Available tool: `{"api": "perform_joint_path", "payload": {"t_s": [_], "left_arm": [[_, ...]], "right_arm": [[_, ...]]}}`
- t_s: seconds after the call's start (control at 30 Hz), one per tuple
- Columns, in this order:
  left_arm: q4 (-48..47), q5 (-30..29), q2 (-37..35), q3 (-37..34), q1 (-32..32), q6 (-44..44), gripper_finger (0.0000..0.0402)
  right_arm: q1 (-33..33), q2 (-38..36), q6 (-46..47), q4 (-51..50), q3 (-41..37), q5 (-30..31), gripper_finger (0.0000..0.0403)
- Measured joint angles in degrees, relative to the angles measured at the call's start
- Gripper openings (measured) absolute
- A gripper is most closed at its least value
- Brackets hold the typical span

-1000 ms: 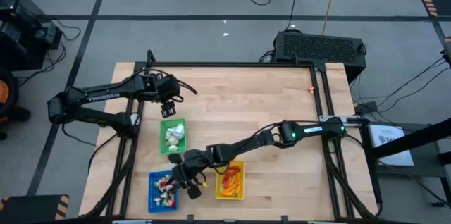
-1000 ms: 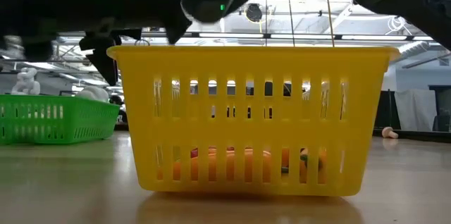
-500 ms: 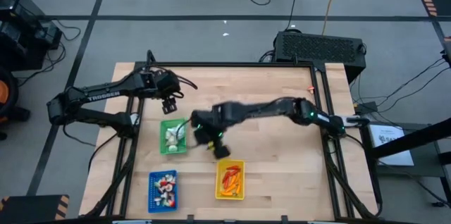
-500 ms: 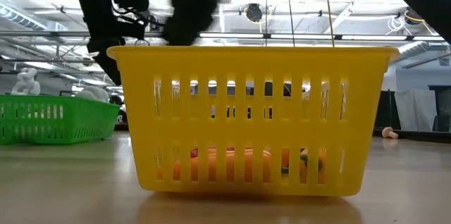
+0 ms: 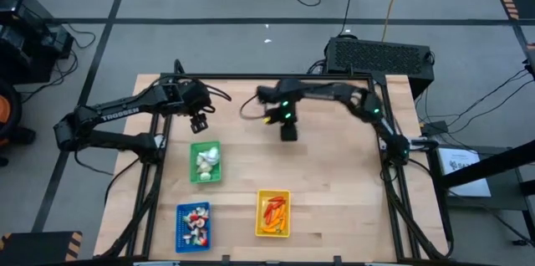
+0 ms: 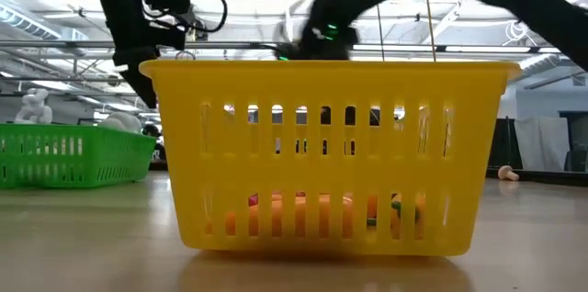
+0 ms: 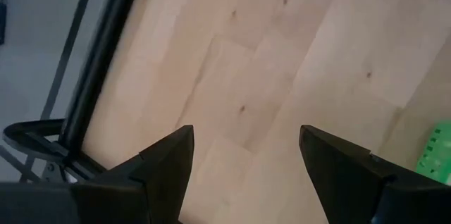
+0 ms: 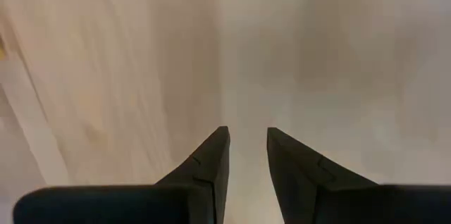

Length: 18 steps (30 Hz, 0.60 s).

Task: Sort produce into baskets
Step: Put the red mushroom into the blue basket

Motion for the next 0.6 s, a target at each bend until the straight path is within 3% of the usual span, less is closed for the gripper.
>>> {"api": "perform_joint_path", "payload": {"t_s": [0.33, 0.47, 0.6], "left_arm": [[8.9, 3.1, -3.2, 0.0, 0.6, 0.2, 0.0264], [15.7, 5.4, -2.5, 0.0, 0.6, 0.6, 0.0264], [21.5, 8.7, -1.6, 0.0, 0.6, 0.7, 0.0264]], "right_arm": [[-15.1, -29.3, -0.7, 22.6, -38.3, 2.0, 0.0088], [-20.2, -38.1, 1.7, 29.0, -50.3, 11.2, 0.0088], [-24.2, -42.6, 10.7, 31.1, -55.9, 22.7, 0.0088]]}}
